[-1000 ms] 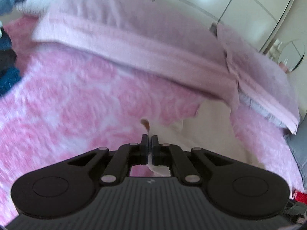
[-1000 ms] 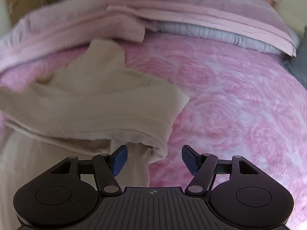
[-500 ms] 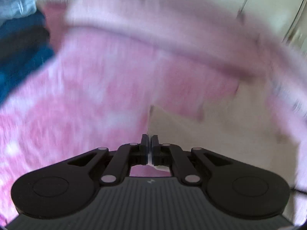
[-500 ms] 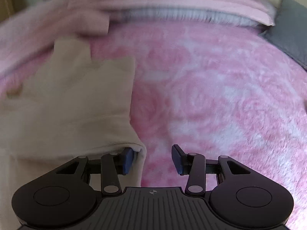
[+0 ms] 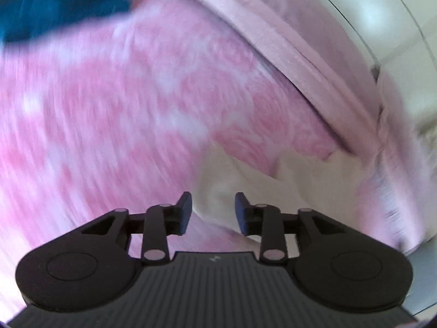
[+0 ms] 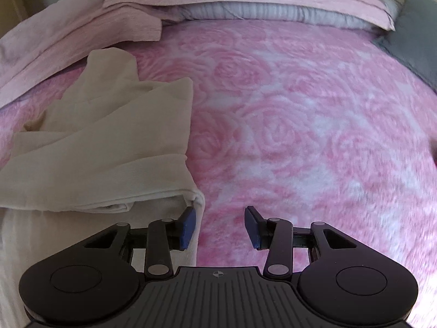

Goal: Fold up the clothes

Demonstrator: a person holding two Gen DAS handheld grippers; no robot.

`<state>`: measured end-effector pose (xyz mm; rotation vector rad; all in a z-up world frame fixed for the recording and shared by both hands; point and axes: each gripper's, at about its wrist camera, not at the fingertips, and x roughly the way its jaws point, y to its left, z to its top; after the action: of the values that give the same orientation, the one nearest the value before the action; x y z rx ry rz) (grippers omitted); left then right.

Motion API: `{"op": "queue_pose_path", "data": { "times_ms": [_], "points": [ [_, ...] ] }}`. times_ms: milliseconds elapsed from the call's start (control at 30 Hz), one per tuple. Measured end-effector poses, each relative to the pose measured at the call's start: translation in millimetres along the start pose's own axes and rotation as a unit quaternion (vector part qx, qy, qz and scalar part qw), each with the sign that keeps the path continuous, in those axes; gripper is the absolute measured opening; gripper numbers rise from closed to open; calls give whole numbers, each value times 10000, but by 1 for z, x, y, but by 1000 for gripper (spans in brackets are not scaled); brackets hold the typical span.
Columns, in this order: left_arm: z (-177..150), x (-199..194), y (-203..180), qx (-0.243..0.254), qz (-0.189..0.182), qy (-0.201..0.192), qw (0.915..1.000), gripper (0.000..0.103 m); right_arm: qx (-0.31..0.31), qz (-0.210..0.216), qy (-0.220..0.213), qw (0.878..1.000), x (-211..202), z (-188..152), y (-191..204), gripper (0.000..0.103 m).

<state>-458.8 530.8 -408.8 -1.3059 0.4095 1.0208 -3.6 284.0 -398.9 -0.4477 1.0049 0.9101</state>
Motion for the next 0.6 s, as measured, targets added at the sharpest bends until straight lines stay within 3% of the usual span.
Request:
{"op": "queue_pose_path", "data": {
  "times_ms": [133,233,267,300,333,367,400,433,467,500,533,600],
  "points": [
    [-16,33,16,-1052,-257,246,9938,39,148,39,71,9999,-1,-3,1,44],
    [-19,47,26,-1753,-433,-59,9835,38,89,31,125,9999,-1,-3,3,44],
    [-17,49,23,-1716,-410,-118,9842,36,83,32,117,9999,-2,-3,3,43],
    [-15,50,18,-1583,-349,-152,9867,29,84,25,107,9999,-2,-3,2,43],
    [-12,53,7,-1100,-170,-111,9937,6,88,16,96,9999,-3,-4,2,44],
    [-10,55,-11,-316,87,-90,9994,1,91,0,93,9999,-3,-4,1,44],
    [-9,57,-31,534,355,-85,9979,1,100,-17,96,9999,-3,-5,0,44],
    [-16,57,-56,1692,625,-204,9834,1,113,-32,100,9999,-3,-5,-1,43],
    [-26,57,-82,2936,887,-365,9511,1,125,-47,104,9999,-4,-5,-2,43],
    [-46,58,-106,4285,1076,-601,8951,1,133,-57,96,9998,-4,-5,-3,43],
    [-64,59,-116,5124,1078,-686,8492,1,136,-63,82,9999,-5,-5,-3,44],
    [-98,62,-127,6348,956,-718,7634,1,149,-75,86,9998,-5,-5,-5,43]
  ]
}}
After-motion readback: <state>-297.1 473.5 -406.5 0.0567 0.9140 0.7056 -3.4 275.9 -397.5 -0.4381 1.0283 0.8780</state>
